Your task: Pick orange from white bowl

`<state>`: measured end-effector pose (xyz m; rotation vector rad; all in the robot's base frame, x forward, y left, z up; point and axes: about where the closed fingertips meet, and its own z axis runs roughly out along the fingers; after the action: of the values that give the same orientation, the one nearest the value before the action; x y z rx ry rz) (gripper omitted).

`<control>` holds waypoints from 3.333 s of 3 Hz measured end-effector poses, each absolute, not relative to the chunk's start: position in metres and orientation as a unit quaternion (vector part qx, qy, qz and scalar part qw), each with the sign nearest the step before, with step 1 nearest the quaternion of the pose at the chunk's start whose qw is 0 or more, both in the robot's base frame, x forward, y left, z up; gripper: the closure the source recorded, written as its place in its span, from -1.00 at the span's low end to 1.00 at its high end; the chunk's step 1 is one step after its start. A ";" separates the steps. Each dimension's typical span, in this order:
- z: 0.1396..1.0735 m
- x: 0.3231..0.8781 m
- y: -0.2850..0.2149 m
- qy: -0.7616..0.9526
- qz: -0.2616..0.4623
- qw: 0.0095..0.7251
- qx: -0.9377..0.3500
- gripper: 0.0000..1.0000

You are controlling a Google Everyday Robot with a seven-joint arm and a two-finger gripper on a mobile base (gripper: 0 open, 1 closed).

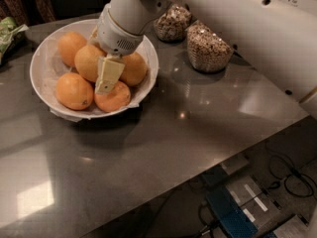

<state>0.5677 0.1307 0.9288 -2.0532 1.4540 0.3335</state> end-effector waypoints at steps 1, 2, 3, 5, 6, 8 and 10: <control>0.938 0.563 0.105 0.570 0.099 0.303 -0.758 -0.66; 0.943 0.561 0.092 0.580 0.085 0.308 -0.750 -0.72; 0.944 0.561 0.092 0.580 0.085 0.308 -0.750 -1.00; 0.946 0.562 0.099 0.573 0.085 0.310 -0.754 -1.00; 0.946 0.563 0.102 0.570 0.087 0.311 -0.756 -0.84; 0.950 0.567 0.112 0.559 0.089 0.316 -0.761 -0.66; 0.948 0.571 0.133 0.541 0.103 0.316 -0.772 -0.66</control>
Offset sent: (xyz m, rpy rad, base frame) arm -0.0066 -0.0581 0.0220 -0.0275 -0.0737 -0.1527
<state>0.5713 0.1329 0.9475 -2.0345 1.4258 0.2720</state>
